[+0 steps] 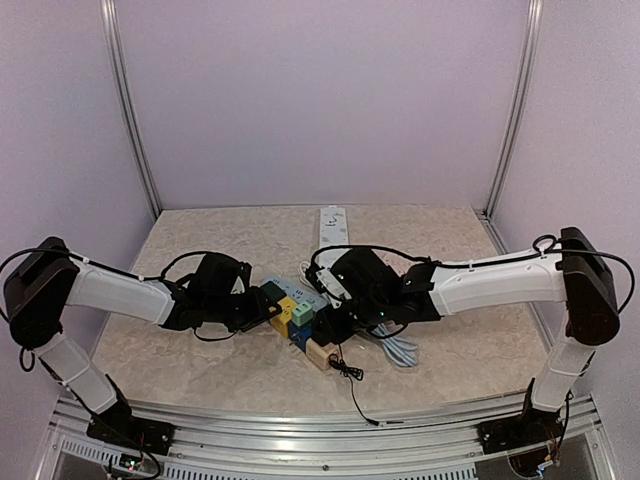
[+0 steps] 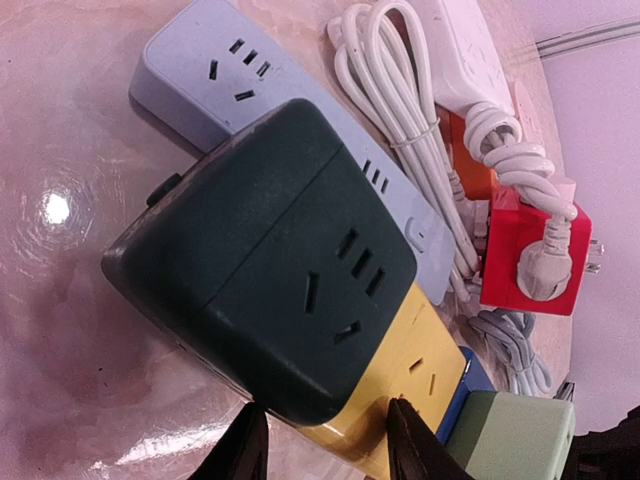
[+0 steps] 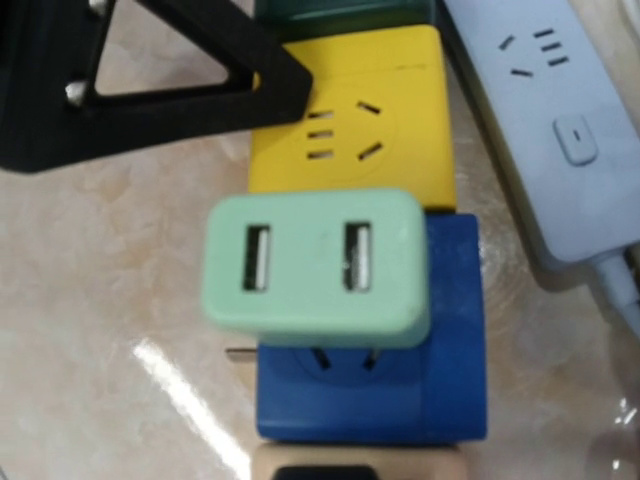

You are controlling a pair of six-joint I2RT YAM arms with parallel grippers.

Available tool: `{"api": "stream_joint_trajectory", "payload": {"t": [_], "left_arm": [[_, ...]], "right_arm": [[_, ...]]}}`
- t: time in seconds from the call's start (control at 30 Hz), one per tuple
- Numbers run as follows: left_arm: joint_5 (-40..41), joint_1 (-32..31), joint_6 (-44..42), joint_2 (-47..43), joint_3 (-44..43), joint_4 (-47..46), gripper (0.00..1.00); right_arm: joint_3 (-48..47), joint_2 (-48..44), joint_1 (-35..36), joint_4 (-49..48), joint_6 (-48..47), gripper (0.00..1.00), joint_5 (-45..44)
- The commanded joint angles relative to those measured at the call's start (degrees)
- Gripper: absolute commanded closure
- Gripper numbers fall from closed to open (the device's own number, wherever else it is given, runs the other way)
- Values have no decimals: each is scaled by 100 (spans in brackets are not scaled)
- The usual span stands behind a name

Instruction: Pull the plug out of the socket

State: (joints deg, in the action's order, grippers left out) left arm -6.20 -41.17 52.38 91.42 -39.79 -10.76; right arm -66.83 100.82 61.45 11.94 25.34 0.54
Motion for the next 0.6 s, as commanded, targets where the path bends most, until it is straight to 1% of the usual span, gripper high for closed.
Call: {"api": "stream_joint_trajectory", "payload": {"t": [0.0, 0.23, 0.37, 0.57], "left_arm": [[61, -76, -105, 264, 112, 777, 61], [75, -76, -108, 262, 105, 775, 61], [83, -81, -90, 268, 111, 772, 61], [65, -84, -96, 302, 78, 778, 61]], "right_arm": [[86, -298, -57, -875, 344, 100, 649], [-12, -352, -31, -643, 142, 100, 451], [-335, -313, 131, -51, -169, 100, -175], [-787, -81, 435, 451, -478, 100, -792]]}}
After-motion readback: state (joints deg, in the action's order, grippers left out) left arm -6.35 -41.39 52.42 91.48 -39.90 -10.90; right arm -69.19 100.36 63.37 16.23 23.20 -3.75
